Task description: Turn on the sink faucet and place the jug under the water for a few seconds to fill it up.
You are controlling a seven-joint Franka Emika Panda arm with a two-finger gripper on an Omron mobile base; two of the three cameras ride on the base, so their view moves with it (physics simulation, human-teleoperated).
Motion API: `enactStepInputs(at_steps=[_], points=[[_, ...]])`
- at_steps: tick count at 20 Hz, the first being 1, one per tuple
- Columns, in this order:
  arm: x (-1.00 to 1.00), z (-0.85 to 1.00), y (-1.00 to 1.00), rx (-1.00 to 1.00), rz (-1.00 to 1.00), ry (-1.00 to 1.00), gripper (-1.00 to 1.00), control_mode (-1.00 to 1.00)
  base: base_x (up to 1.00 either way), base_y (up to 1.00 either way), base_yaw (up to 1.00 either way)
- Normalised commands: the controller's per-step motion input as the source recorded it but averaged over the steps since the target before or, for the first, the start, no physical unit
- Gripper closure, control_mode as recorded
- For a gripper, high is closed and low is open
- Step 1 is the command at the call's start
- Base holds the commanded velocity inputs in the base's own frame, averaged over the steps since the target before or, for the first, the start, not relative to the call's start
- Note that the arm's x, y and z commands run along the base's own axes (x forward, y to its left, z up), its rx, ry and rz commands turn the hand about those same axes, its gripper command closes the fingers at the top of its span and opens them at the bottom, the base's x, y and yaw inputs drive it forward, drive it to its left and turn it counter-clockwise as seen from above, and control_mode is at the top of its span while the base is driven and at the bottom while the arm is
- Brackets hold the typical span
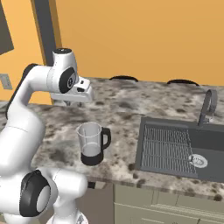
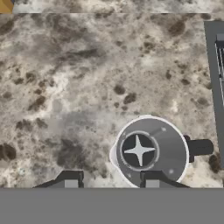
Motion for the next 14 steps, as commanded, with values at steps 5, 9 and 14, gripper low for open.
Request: enactStepInputs(at_steps=[5, 9, 14], points=[[0.00, 0.00, 0.00, 0.00, 0.00, 0.00, -1.00, 1.00, -0.07, -0.39, 0.00], [0.00, 0.00, 0.00, 0.00, 0.00, 0.00, -1.00, 1.00, -0.20, -1.00, 0.00], [0.00, 0.00, 0.00, 0.00, 0.00, 0.00, -1.00, 1.00, -0.03, -1.00, 0.00]])
